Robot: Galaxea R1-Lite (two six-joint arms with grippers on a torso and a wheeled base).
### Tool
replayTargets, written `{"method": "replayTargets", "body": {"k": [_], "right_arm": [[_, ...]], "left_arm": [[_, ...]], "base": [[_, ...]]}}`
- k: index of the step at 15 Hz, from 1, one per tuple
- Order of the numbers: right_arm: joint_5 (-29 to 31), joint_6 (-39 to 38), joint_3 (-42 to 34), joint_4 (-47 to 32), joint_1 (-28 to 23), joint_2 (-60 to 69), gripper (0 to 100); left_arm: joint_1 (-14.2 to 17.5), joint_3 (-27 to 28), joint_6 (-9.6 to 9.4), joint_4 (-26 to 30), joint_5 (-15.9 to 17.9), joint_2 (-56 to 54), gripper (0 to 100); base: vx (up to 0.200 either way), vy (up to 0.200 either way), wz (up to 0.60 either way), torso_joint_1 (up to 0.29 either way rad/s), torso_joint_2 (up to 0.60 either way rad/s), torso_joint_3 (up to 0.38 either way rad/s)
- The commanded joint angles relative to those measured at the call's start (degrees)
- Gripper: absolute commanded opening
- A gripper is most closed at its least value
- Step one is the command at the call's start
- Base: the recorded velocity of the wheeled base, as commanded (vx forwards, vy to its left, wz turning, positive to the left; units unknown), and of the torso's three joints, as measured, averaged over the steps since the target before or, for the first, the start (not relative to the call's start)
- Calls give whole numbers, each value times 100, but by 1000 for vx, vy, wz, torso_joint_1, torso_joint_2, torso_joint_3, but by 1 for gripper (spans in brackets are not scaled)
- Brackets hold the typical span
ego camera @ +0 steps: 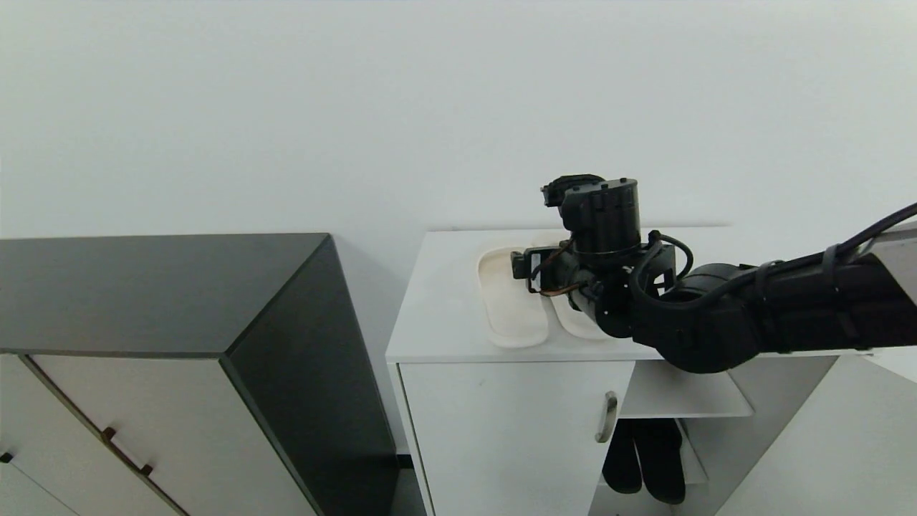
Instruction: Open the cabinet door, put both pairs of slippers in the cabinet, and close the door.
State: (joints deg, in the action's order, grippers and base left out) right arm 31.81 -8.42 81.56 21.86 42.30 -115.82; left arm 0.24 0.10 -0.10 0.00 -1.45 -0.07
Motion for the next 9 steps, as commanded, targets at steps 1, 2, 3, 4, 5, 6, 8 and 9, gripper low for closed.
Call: {"method": "replayTargets", "body": {"k": [1,2,3,4,5,6,8,9], "right_arm": [[-16,16,247,-6,-73,-318,100],[-25,34,440,-15,-108,-485,100],[-25,51,554,-24,-134,-573,100],[-34,43,590,-41,-143,-591,100],[-34,43,730,-147,-143,-661,100],[-96,43,801,-217,-152,-696,100],[-148,34,827,-261,-178,-714,100],[-148,16,809,-252,-178,-714,100]], "left_arm": [[-7,-1,1,0,-4,7,0],[2,-1,1,0,-4,7,0],[2,-1,1,0,-4,7,0],[2,-1,1,0,-4,7,0],[2,-1,1,0,-4,7,0],[-7,-1,1,0,-4,7,0],[2,-1,1,0,-4,7,0],[2,-1,1,0,-4,7,0]], "base": [[0,0,0,0,0,0],[0,0,0,0,0,0],[0,0,0,0,0,0],[0,0,0,0,0,0],[0,0,0,0,0,0],[0,0,0,0,0,0],[0,0,0,0,0,0],[0,0,0,0,0,0]]}}
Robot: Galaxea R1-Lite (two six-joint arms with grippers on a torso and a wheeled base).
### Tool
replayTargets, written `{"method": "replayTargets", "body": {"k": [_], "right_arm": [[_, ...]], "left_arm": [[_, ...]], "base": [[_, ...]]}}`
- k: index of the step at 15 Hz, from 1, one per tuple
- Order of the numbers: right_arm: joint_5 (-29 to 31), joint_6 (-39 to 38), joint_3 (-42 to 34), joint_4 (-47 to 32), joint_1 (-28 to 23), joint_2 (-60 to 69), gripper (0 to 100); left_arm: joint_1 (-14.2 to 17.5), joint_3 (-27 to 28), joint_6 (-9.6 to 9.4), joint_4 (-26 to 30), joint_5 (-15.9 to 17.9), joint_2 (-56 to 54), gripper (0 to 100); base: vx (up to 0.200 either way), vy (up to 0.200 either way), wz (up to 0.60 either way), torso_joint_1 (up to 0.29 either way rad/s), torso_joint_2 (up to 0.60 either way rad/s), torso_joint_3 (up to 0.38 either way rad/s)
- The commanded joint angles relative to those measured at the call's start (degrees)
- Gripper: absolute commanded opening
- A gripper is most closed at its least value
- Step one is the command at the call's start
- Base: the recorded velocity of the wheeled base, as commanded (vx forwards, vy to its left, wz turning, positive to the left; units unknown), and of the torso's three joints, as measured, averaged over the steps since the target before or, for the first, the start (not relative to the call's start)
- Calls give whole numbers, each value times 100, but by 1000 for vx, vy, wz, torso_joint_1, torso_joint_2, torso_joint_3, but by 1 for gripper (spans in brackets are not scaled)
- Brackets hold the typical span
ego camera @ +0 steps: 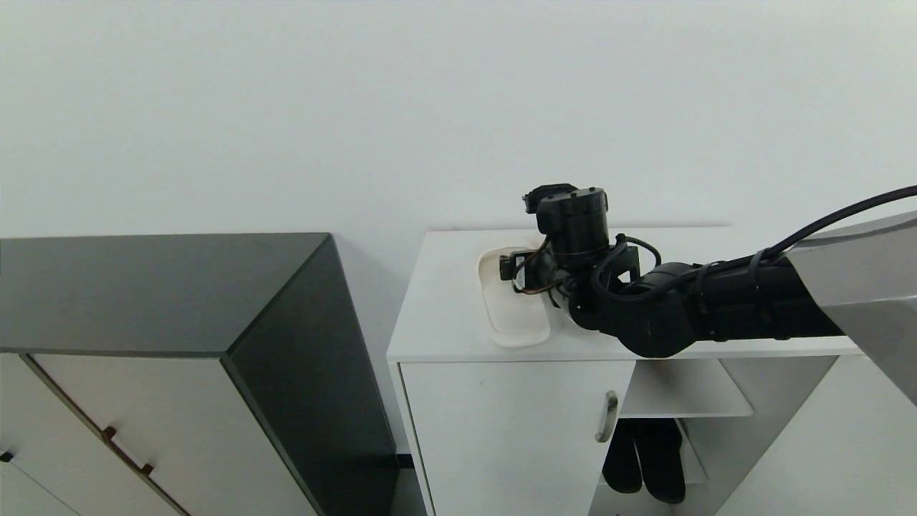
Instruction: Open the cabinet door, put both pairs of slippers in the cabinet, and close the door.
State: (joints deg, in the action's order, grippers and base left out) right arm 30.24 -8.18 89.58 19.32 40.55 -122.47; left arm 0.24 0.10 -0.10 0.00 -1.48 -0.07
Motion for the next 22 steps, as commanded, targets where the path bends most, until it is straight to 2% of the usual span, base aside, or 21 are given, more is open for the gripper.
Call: {"method": "replayTargets", "body": {"k": [1,5,6,16,21,22], "right_arm": [[8,-8,-10,1,-3,-49,100],[-1,-17,104,19,-47,-146,100],[-1,-8,165,10,-73,-181,0],[43,9,192,37,-82,-146,0],[52,1,-538,45,305,715,0],[34,-17,-1074,37,489,1216,0]], "left_arm": [[2,-1,1,0,-2,7,0],[2,-1,1,0,-2,7,0],[2,-1,1,0,-2,7,0],[2,-1,10,0,-2,7,0],[-7,-1,10,0,-2,7,0],[2,-1,10,0,-2,7,0]], "base": [[0,0,0,0,0,0],[0,0,0,0,0,0],[0,0,0,0,0,0],[0,0,0,0,0,0],[0,0,0,0,0,0],[0,0,0,0,0,0]]}}
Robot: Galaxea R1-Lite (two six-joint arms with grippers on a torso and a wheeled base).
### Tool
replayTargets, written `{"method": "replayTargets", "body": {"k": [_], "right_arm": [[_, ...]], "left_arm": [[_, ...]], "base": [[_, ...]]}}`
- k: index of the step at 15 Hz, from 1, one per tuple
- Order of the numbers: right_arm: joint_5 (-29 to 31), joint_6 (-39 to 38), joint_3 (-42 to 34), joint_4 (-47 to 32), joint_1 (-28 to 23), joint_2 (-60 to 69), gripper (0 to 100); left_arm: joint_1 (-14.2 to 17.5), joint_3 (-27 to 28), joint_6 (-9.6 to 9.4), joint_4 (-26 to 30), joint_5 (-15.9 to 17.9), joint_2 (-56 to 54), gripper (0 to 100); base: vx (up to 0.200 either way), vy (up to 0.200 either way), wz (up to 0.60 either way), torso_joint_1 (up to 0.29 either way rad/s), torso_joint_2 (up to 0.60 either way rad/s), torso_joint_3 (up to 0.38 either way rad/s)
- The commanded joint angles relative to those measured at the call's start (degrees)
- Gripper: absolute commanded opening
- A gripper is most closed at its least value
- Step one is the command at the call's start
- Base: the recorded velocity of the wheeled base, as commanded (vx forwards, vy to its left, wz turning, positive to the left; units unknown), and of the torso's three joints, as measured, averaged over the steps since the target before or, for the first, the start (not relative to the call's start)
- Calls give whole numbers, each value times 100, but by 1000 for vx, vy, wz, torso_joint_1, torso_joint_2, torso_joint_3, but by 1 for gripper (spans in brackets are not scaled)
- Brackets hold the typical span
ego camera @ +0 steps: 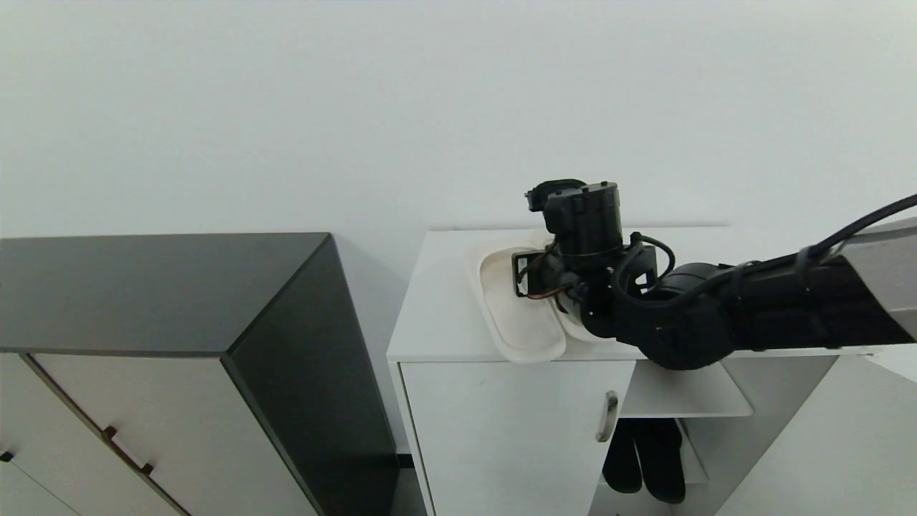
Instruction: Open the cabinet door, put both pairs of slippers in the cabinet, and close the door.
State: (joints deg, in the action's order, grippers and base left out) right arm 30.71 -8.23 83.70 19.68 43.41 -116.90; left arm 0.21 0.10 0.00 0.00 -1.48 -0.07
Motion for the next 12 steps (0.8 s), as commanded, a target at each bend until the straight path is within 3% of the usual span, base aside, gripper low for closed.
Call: {"method": "replayTargets", "body": {"k": [1,6,12], "right_arm": [[-30,-21,-662,10,229,809,0],[-355,-223,-2437,247,616,2171,0],[-364,-232,-2648,265,739,2250,0]], "left_arm": [[-3,-1,0,0,-2,7,0],[6,-1,0,0,-2,7,0],[6,-1,-9,0,-2,7,0]], "base": [[0,0,0,0,0,0],[0,0,0,0,0,0],[0,0,0,0,0,0]]}}
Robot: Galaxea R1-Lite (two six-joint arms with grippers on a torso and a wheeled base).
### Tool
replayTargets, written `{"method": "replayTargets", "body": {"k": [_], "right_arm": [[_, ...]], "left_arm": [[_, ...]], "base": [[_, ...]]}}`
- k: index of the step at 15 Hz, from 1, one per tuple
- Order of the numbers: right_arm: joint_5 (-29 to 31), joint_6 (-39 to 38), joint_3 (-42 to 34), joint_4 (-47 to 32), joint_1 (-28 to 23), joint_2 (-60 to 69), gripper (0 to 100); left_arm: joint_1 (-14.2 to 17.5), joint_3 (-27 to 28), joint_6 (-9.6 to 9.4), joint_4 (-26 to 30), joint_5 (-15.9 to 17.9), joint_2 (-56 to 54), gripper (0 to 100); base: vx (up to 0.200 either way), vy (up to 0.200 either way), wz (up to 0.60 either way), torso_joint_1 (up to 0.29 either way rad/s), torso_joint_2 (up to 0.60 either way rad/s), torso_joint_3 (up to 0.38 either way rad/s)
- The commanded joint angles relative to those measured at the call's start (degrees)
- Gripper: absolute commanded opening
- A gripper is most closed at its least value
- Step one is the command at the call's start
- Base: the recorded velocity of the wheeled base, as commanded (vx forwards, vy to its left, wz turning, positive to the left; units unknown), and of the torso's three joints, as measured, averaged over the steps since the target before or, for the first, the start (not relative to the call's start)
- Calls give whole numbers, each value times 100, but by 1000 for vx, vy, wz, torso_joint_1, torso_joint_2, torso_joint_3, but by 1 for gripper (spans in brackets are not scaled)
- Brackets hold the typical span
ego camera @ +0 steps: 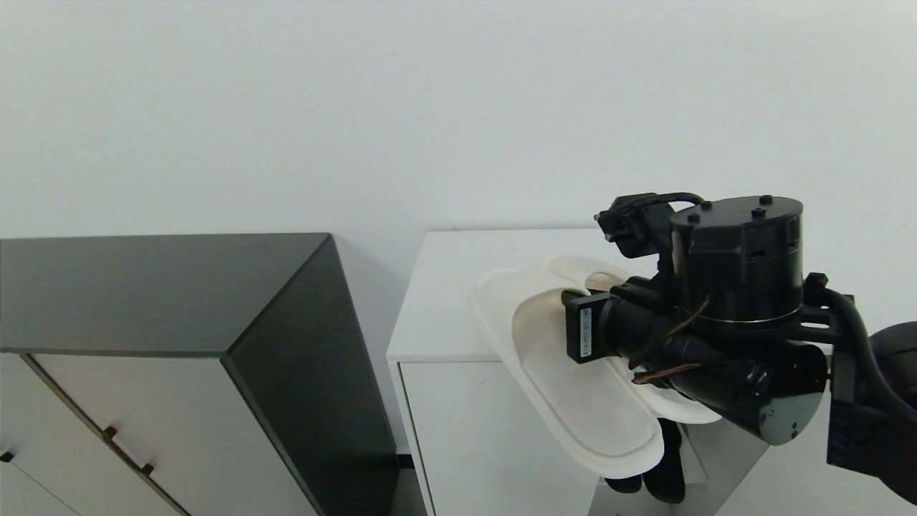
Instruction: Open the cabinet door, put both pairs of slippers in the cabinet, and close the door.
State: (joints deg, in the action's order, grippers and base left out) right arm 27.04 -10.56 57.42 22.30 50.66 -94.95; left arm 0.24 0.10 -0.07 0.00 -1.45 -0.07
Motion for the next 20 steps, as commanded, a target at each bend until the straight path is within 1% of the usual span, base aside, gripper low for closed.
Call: {"method": "replayTargets", "body": {"k": [1,2,14,20], "right_arm": [[3,1,-20,-6,40,56,0],[3,10,-38,-6,40,56,0],[3,27,-126,-6,49,56,0],[3,27,-170,3,58,47,0]], "left_arm": [[2,-1,-1,0,-4,7,0],[-7,-1,7,0,4,7,0],[2,-1,16,0,4,7,0],[2,-1,16,0,4,7,0]], "base": [[0,0,0,0,0,0],[0,0,0,0,0,0],[-200,0,0,1,6,5],[0,0,0,0,0,0]]}}
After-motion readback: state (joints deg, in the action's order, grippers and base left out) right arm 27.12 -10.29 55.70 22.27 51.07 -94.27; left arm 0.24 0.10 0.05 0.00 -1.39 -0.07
